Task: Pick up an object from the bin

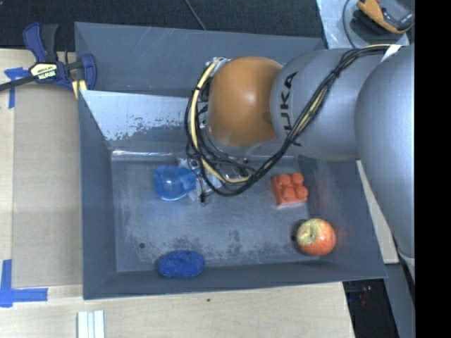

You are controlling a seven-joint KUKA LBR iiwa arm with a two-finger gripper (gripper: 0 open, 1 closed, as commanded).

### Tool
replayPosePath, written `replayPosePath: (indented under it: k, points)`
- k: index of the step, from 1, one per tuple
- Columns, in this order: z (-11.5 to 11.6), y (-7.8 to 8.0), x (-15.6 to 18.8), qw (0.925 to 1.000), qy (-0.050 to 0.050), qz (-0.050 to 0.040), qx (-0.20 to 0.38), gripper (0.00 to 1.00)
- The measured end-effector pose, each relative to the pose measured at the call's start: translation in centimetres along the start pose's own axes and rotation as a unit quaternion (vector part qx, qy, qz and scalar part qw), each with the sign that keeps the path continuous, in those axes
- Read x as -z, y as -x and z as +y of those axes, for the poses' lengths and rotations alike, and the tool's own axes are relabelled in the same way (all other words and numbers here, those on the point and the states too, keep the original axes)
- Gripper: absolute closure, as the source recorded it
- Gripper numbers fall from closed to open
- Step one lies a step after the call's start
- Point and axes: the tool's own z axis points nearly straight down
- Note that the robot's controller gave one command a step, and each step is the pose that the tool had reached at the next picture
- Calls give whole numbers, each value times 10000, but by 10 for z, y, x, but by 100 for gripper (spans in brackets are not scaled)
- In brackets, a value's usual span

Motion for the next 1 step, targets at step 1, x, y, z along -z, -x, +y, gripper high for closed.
replayPosePath:
  k: [1]
  points:
    - [-4,3,85,10000,8,15,-54,100]
